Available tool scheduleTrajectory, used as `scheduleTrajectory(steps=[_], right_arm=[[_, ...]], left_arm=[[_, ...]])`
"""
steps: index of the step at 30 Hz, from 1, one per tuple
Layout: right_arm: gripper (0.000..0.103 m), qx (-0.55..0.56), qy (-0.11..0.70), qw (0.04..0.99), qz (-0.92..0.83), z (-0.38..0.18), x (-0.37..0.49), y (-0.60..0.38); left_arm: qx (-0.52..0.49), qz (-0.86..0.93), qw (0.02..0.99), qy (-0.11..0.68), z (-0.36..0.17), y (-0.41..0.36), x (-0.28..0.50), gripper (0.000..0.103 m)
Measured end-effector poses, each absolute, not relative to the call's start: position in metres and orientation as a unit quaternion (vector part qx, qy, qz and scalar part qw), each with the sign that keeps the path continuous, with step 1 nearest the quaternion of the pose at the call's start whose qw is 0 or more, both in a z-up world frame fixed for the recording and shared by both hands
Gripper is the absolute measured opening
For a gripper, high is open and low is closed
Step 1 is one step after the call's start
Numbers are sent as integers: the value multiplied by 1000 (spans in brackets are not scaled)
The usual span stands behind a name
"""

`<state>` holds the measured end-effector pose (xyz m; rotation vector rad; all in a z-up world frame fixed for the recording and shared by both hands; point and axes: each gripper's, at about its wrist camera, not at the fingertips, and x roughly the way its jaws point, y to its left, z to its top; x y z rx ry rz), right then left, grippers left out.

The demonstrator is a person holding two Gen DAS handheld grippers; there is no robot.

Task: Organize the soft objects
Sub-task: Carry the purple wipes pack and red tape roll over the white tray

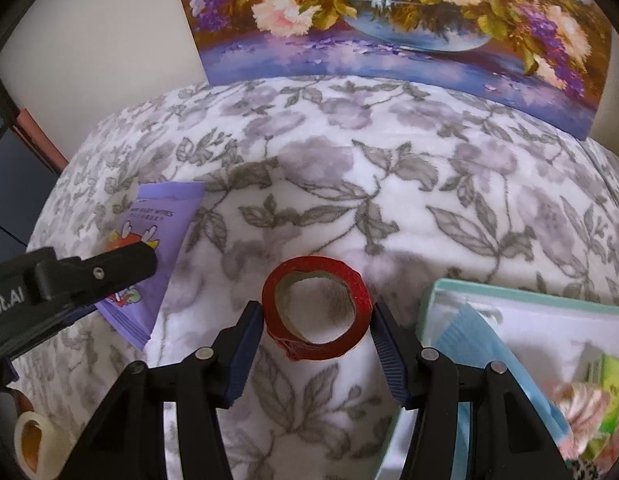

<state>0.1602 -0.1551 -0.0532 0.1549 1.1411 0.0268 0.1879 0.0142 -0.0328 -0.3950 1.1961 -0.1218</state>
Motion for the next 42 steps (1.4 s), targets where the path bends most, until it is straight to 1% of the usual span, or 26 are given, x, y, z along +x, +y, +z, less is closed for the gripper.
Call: scheduleTrajectory(steps=[8,17,23,28,37,42], right_arm=[[58,76,527,846,5,-18,128,-159],[58,103,530,842,-10,-3,78,-173],[58,126,518,846,-24,13,43,-187],[58,139,514,846,-39,18,16,-198],[58,165,512,840,-73,15,-23,-226],[58,185,508,836,-91,12,-36,-245]], left_arm=[[-149,-64,832,530,2,-1,156,56],[-133,-76,857,492,31,1,112,56],[-126,-80,856,495,24,-1,81,56],[-92,-92,859,496,21,-14,57,56],[-36,-138,861,488,24,-51,16,56],[-44,-145,859,490,24,-63,4,56]])
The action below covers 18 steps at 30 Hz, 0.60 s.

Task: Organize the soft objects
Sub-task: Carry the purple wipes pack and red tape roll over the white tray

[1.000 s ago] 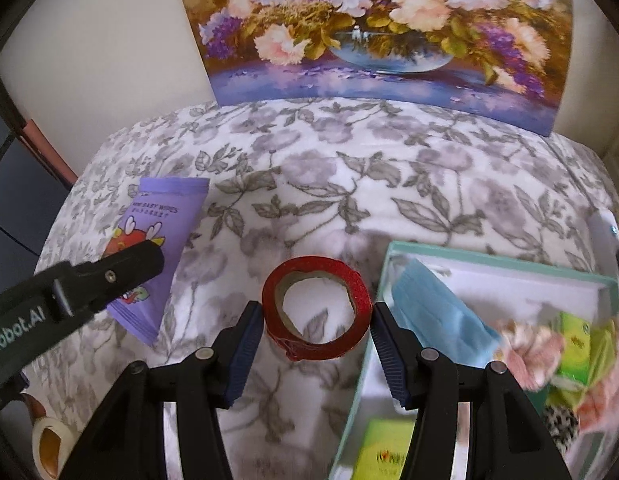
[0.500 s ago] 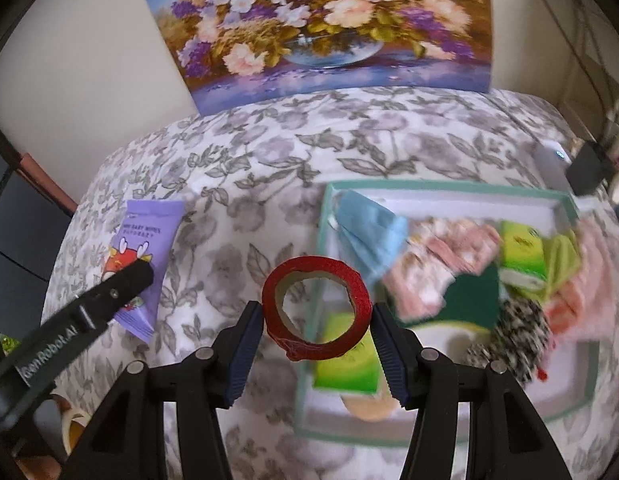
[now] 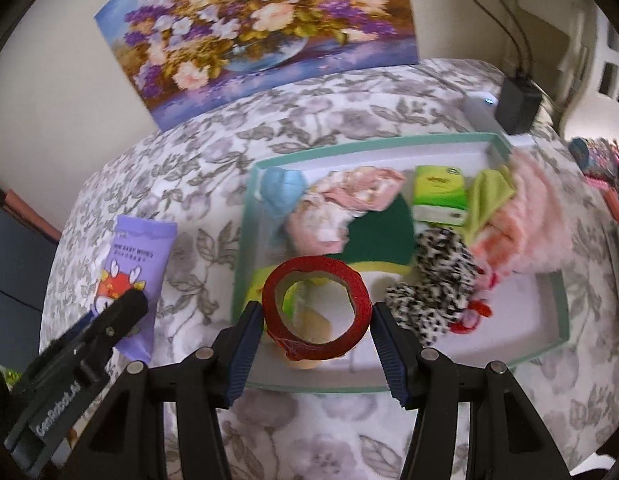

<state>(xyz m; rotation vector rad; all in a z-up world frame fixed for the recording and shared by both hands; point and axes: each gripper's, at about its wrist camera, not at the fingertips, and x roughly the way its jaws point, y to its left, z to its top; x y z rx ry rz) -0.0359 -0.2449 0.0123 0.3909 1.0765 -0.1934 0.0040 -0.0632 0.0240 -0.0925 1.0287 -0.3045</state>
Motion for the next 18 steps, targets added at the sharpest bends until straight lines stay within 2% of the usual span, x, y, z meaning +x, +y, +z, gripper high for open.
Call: scheduleTrajectory(steps=[5,18], right_arm=[[58,201,508,831,-109,8,-39,-263],[59,256,503,812,-150,-7,-46,-309]], left_arm=[[-51,-162,848,501,20,-78,-2,56],[25,-236,834,498,9,-145,-10,56]])
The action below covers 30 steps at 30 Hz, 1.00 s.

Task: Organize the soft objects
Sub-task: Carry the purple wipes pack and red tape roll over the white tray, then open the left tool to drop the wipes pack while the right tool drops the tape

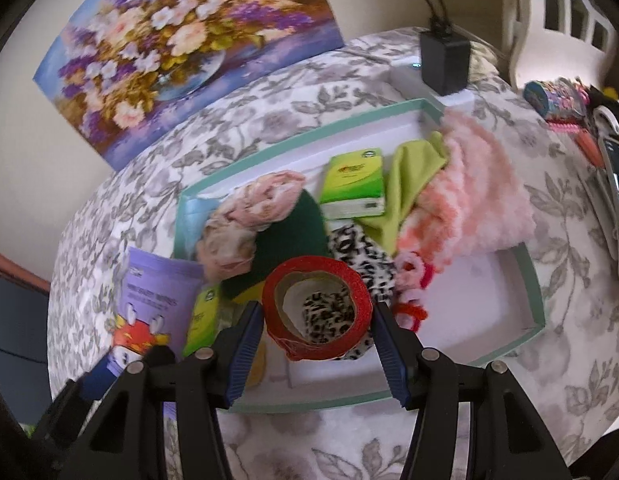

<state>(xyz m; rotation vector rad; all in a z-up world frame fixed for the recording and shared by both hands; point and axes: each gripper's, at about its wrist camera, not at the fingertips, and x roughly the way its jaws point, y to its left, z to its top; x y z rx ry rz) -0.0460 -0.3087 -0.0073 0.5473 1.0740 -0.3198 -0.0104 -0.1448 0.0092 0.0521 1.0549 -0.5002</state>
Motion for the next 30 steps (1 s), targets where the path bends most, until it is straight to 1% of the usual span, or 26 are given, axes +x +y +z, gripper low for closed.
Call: scheduleTrajectory(steps=[6,9,10,11,12,13,14,15,17,21,25,28,30], right_arm=[[59,268,500,808,-158,-11,-49,-318],[59,264,502,808,-159,-12,-48,-317],[59,261,503,809,-160,-12,-48,-317],[59,259,503,809,-159,-12,-48,-316],[59,256,505,809,-159,-12,-47,-315],[59,253,506,809,-160,-13,-47,-315],[61,250,508,808,-162,-13,-46,-314],[63,249,509,808,-164,-14,-46,-314],[73,248,508,808,-166,-13,-46,-315],[75,248,502,811,-168,-11,-47,-317],[84,249,503,810,-169,-11,-48,-318],[85,248,501,811,-171,-10,-49,-319],[88,244,501,812,-172,-10,-48,-318]], left_arm=[[19,-255,818,515,-3,-155,-8,57],[21,-256,816,518,-8,-159,-5,59],[22,-257,814,520,-10,-160,-5,61],[23,-258,813,521,-11,-161,-4,67],[26,-258,811,524,-13,-163,-3,70],[29,-257,810,527,-15,-164,-2,75],[29,-255,810,528,-15,-164,-2,79],[30,-252,810,529,-15,-163,-2,79],[30,-242,813,529,-14,-161,-1,79],[27,-225,819,527,-11,-155,2,79],[40,-181,834,520,-7,-143,6,79],[41,-133,837,529,-10,-128,12,80],[45,-108,843,526,-10,-121,15,90]])
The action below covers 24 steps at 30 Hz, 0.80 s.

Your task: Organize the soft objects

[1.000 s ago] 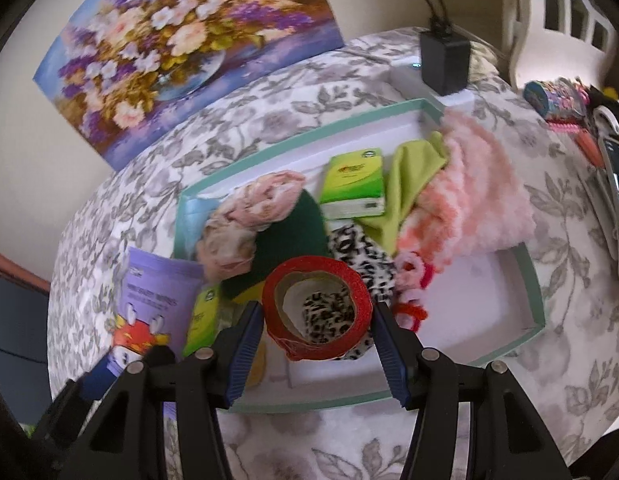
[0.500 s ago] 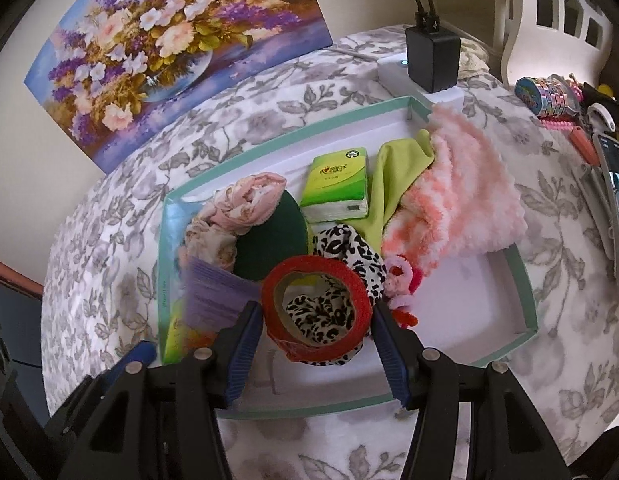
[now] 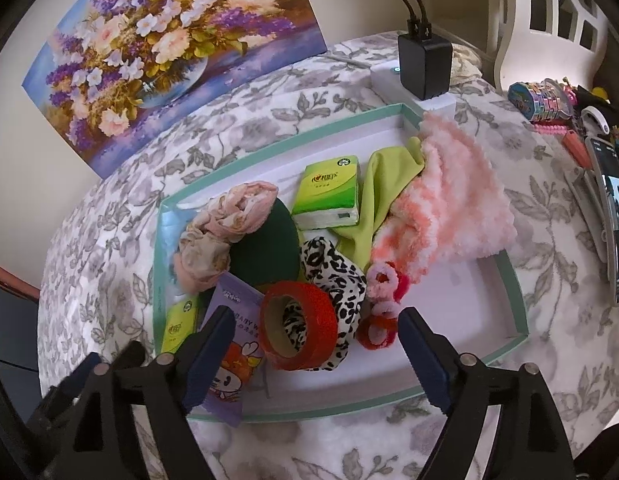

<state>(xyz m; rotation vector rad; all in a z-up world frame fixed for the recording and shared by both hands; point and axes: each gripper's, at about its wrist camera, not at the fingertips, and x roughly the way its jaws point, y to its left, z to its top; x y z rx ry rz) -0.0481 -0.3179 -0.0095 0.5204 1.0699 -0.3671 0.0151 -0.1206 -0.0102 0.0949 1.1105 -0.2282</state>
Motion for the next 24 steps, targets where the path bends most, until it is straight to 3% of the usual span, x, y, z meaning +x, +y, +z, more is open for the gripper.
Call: scheduleTrajectory(steps=[1,4,24], right_arm=[[92,241,502,813,-172,-9,-48,-317],[100,232,503,814,-171,-9,-47,-315],[103,181,521,820,-150,-14,-41,-296]], left_arm=[[47,-95,846,522,-10,-116,17,99],[35,-80,846,525,-12,-106,20,100],[-29,-66,825,560,-22,-79,32,101]])
